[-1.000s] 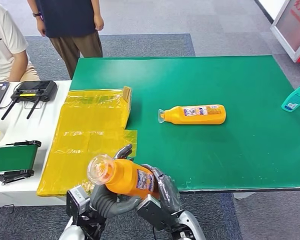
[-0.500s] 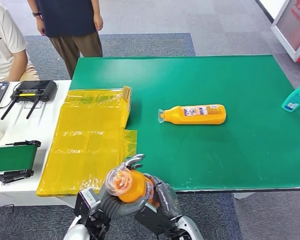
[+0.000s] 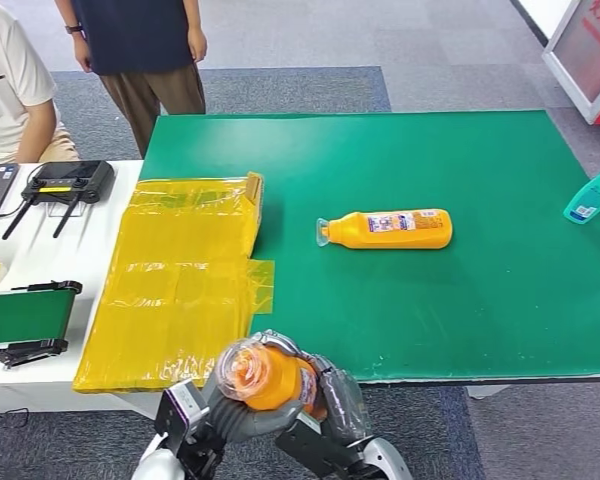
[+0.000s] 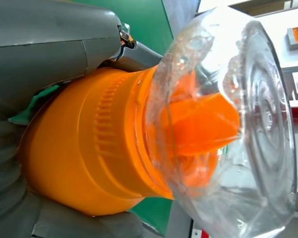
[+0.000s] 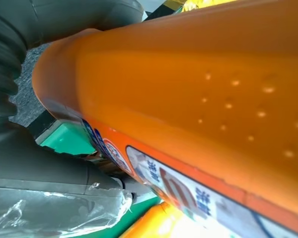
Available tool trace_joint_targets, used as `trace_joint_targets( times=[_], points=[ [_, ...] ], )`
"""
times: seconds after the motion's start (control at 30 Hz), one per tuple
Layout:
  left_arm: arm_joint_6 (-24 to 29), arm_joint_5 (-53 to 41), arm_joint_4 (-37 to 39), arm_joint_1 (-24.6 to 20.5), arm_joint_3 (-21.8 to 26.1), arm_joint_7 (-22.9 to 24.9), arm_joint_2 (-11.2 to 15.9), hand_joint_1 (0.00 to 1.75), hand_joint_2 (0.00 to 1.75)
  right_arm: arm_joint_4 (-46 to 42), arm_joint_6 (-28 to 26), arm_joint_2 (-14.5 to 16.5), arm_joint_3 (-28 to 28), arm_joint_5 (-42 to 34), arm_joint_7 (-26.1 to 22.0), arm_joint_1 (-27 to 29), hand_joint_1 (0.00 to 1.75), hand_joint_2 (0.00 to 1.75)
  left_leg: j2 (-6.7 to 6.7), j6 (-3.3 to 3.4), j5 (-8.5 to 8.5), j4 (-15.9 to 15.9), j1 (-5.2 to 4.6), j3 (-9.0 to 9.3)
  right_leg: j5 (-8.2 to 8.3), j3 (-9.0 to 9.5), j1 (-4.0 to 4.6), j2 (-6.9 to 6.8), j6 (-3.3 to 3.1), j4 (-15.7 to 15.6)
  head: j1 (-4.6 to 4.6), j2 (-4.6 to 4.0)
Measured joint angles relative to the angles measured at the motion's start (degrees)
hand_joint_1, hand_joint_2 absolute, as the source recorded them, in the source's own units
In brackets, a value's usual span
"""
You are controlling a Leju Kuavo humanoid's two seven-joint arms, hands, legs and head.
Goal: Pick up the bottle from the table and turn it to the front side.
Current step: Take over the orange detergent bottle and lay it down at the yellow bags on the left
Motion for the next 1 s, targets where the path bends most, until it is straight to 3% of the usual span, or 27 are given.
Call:
trace_joint_targets(
  times=[0.37,0.53,0.67,0.87,1.0],
  points=[
    [11.05,1.79,-2.19,2.14,1.32,0.34,-0.67,1.75,1.75,-3.97,-2.19,-0.32,-1.01,-0.36,0.83,1.2,0.0,1.75,0.0,0.0,0.0,0.0,0.0,0.0,0.0,0.0,0.0,0.0,0.0,0.0,0.01,0.0],
    [25.33,-11.06,-3.86,4.1,3.64,1.1,-0.77,1.75,1.75,-6.01,-3.84,-0.32,-1.92,-1.34,1.49,2.22,0.0,1.75,0.0,-0.01,-0.01,0.0,0.0,0.0,-0.01,-0.01,0.01,0.0,0.0,0.0,0.01,0.0],
    [33.55,-19.3,-4.58,5.18,5.23,3.15,-0.85,1.75,1.75,-7.38,-3.84,-0.32,-2.56,-1.52,2.05,2.9,0.0,1.75,0.0,-0.01,-0.01,0.0,0.0,0.0,-0.01,-0.01,0.01,0.0,0.0,0.0,0.0,0.0],
    [43.12,-36.55,-4.51,5.23,8.3,6.25,-0.89,1.75,1.75,-8.53,-1.87,-0.32,-3.04,-3.79,1.66,3.51,0.0,1.75,0.0,-0.01,-0.01,0.0,0.0,0.01,-0.01,-0.01,0.0,0.0,0.0,0.0,0.01,0.0],
    [45.1,-48.81,-2.93,3.35,11.44,9.1,-0.86,1.75,1.75,-8.55,0.25,-0.29,-3.03,-5.68,0.36,3.53,0.0,1.75,0.0,-0.03,0.01,0.0,0.0,0.01,0.0,0.0,0.01,0.0,0.0,0.0,0.0,0.0]
  ],
)
